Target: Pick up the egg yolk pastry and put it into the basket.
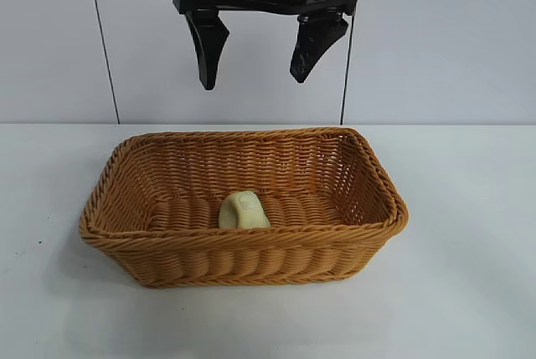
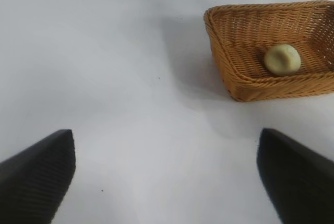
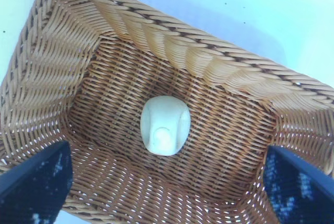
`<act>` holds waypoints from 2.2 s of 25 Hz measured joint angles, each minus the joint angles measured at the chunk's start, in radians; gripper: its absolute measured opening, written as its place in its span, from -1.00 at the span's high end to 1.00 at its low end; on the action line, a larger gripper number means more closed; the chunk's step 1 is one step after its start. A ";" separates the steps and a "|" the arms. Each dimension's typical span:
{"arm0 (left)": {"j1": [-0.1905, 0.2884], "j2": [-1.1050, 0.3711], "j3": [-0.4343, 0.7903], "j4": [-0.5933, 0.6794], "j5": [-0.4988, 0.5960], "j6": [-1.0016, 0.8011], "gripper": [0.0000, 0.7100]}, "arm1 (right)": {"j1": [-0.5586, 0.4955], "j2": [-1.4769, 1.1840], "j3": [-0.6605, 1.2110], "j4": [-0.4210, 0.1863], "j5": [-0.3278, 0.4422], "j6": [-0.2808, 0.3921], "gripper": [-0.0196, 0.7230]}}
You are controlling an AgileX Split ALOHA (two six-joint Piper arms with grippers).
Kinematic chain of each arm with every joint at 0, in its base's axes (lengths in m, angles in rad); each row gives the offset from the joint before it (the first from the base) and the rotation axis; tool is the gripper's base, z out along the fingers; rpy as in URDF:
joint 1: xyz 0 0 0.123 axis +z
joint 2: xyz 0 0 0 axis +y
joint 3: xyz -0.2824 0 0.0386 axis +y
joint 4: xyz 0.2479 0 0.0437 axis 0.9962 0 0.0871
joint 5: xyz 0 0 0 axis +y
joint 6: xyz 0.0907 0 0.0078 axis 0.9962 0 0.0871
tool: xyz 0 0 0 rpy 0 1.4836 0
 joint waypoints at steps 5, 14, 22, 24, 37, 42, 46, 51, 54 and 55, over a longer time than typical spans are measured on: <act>0.000 0.000 0.000 0.000 0.000 0.000 -0.96 | -0.113 0.000 0.000 -0.030 0.007 -0.010 -0.92; 0.000 0.000 0.000 0.000 0.000 0.000 -0.96 | -0.416 0.000 0.000 -0.065 0.007 -0.022 -0.92; 0.000 0.000 0.000 0.000 0.000 0.000 -0.96 | -0.564 0.000 0.000 -0.068 0.007 -0.022 -0.92; 0.000 0.000 0.000 0.000 0.000 0.000 -0.96 | -0.574 0.000 0.001 -0.068 0.007 -0.022 -0.92; 0.000 0.000 0.000 0.000 0.000 0.000 -0.96 | -0.574 -0.286 0.521 -0.006 0.006 -0.087 -0.92; 0.000 0.000 0.000 0.000 0.000 0.000 -0.96 | -0.574 -0.538 0.812 -0.006 0.006 -0.097 -0.92; 0.000 0.000 0.000 0.000 0.000 0.000 -0.96 | -0.574 -0.742 1.019 -0.006 0.006 -0.099 -0.92; 0.000 0.000 0.000 0.000 0.000 0.000 -0.96 | -0.574 -0.996 1.256 0.000 -0.033 -0.100 -0.92; 0.000 0.000 0.000 0.000 0.000 0.000 -0.96 | -0.574 -1.165 1.358 0.018 -0.046 -0.100 -0.92; 0.000 0.000 0.000 0.000 0.000 0.000 -0.96 | -0.574 -1.212 1.381 0.023 -0.055 -0.100 -0.92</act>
